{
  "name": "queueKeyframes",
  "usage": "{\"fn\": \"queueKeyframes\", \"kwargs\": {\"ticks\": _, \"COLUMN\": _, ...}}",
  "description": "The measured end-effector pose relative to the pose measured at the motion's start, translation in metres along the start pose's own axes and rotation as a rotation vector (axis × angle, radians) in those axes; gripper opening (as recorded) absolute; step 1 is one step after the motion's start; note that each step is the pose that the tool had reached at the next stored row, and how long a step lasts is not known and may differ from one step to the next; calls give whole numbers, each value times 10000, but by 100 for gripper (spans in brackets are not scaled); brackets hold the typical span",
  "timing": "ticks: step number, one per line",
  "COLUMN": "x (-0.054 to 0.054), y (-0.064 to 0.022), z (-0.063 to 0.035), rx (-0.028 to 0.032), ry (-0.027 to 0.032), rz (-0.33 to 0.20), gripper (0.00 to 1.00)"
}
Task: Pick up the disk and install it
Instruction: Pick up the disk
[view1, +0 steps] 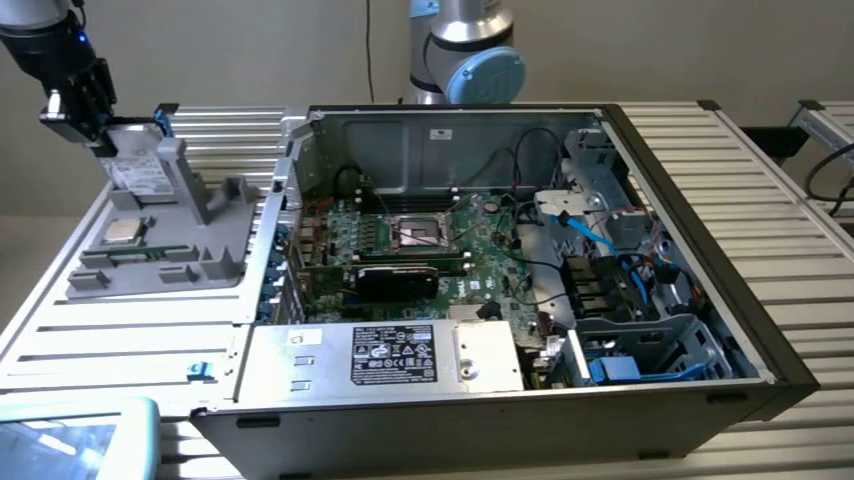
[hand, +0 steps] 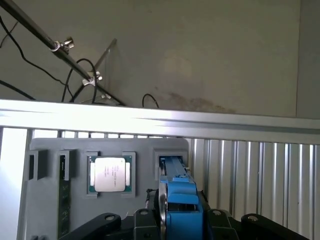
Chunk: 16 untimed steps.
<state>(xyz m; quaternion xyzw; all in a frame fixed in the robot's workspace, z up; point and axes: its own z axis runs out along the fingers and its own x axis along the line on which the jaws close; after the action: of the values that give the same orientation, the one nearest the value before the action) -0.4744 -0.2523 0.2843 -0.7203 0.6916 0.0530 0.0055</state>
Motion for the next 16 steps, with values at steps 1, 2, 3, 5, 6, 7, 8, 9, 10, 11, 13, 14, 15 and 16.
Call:
{"fn": "queueKeyframes", "kwargs": {"ticks": 1, "x": 1, "y": 0, "z": 0, "rx": -30, "ry": -1, "rz": 1, "gripper": 38}}
{"fn": "queueKeyframes", "kwargs": {"ticks": 2, "x": 1, "y": 0, "z": 1, "rx": -69, "ry": -3, "rz": 5, "gripper": 38}}
{"fn": "queueKeyframes", "kwargs": {"ticks": 3, "x": 3, "y": 0, "z": 2, "rx": -116, "ry": -6, "rz": 9, "gripper": 38}}
{"fn": "queueKeyframes", "kwargs": {"ticks": 5, "x": 5, "y": 0, "z": 2, "rx": -146, "ry": -6, "rz": 12, "gripper": 38}}
{"fn": "queueKeyframes", "kwargs": {"ticks": 6, "x": 7, "y": 0, "z": 3, "rx": -147, "ry": -7, "rz": 12, "gripper": 38}}
{"fn": "queueKeyframes", "kwargs": {"ticks": 7, "x": 8, "y": 0, "z": 4, "rx": -148, "ry": -7, "rz": 12, "gripper": 38}}
{"fn": "queueKeyframes", "kwargs": {"ticks": 8, "x": 10, "y": 0, "z": 5, "rx": -147, "ry": -8, "rz": 12, "gripper": 38}}
{"fn": "queueKeyframes", "kwargs": {"ticks": 9, "x": 14, "y": 0, "z": 6, "rx": -145, "ry": -8, "rz": 11, "gripper": 38}}
{"fn": "queueKeyframes", "kwargs": {"ticks": 10, "x": 21, "y": -2, "z": 6, "rx": -147, "ry": -6, "rz": 10, "gripper": 38}}
{"fn": "queueKeyframes", "kwargs": {"ticks": 11, "x": 28, "y": -6, "z": 5, "rx": -153, "ry": -6, "rz": 11, "gripper": 38}}
{"fn": "queueKeyframes", "kwargs": {"ticks": 13, "x": 32, "y": -12, "z": 4, "rx": -157, "ry": -7, "rz": 13, "gripper": 38}}
{"fn": "queueKeyframes", "kwargs": {"ticks": 14, "x": 34, "y": -16, "z": 4, "rx": -163, "ry": -7, "rz": 13, "gripper": 38}}
{"fn": "queueKeyframes", "kwargs": {"ticks": 15, "x": 37, "y": -21, "z": 4, "rx": -187, "ry": -10, "rz": 14, "gripper": 38}}
{"fn": "queueKeyframes", "kwargs": {"ticks": 16, "x": 39, "y": -27, "z": 4, "rx": -232, "ry": -12, "rz": 18, "gripper": 38}}
